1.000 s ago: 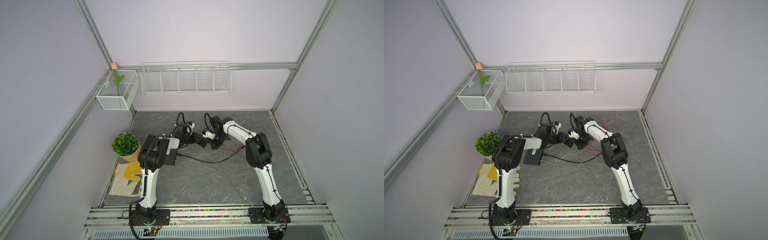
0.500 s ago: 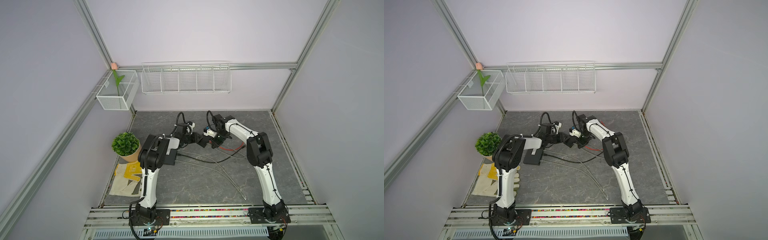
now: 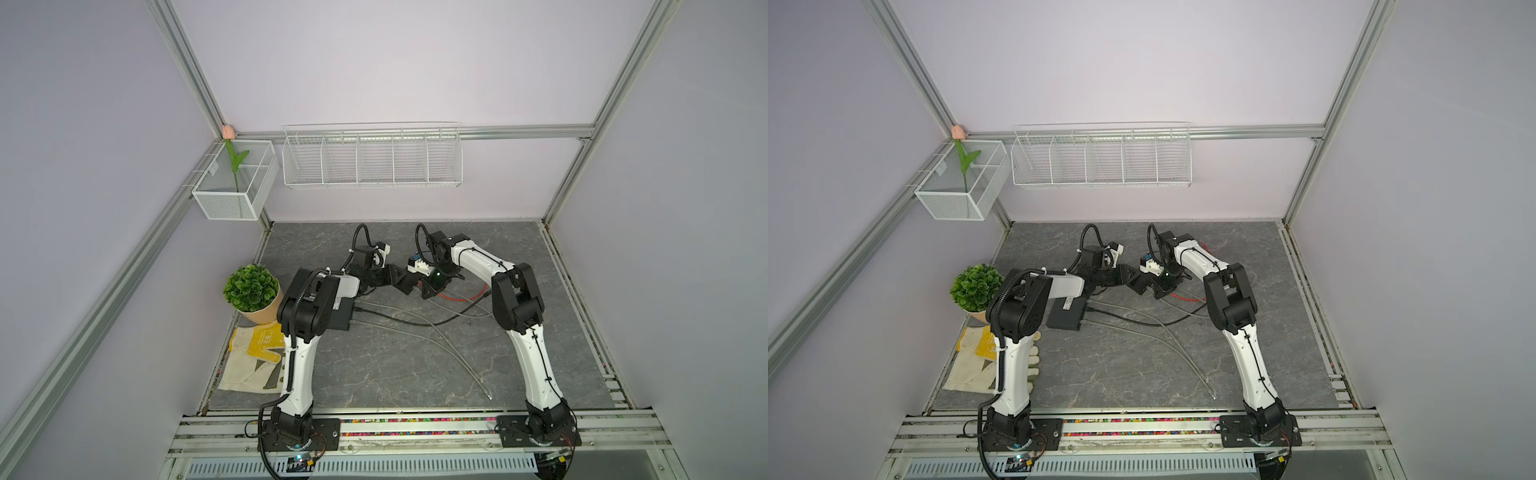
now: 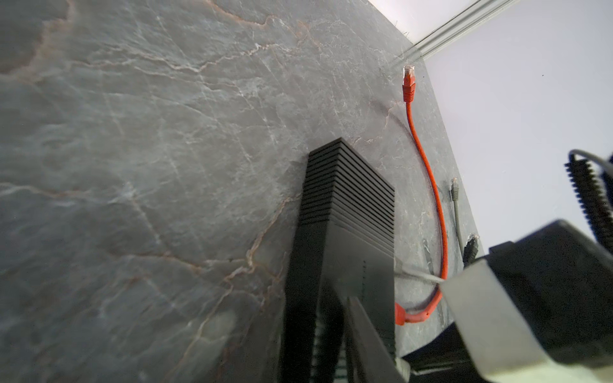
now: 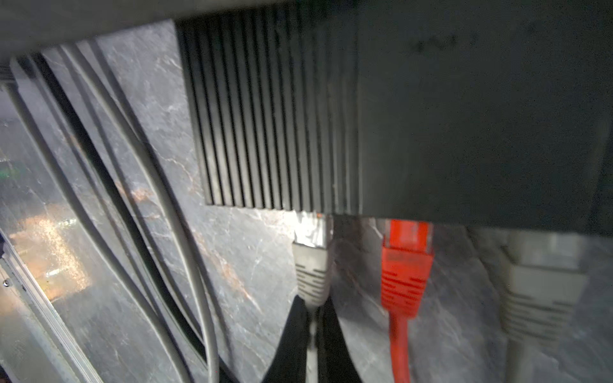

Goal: Insert the plug into the switch port
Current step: 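Push the grey plug into the box port with the right gripper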

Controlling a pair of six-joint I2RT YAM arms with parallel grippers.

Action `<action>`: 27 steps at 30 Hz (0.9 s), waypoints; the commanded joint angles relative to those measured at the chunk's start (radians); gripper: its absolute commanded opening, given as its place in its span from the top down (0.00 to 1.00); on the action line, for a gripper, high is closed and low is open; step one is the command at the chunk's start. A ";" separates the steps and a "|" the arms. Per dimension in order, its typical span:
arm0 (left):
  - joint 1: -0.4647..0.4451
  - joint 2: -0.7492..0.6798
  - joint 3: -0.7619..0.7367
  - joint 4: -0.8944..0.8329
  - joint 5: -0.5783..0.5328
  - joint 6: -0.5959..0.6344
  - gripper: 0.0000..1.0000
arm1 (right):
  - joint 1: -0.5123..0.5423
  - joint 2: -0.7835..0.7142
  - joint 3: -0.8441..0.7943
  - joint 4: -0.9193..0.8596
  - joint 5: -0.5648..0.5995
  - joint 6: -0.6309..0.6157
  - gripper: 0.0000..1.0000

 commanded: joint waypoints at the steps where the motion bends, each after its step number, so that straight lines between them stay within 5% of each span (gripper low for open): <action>1: -0.027 0.051 0.003 -0.064 0.060 0.024 0.70 | 0.005 -0.001 -0.006 0.149 -0.052 0.025 0.93; 27: -0.068 0.054 -0.089 -0.023 0.066 0.022 0.71 | 0.035 -0.022 0.016 0.382 -0.077 0.182 0.93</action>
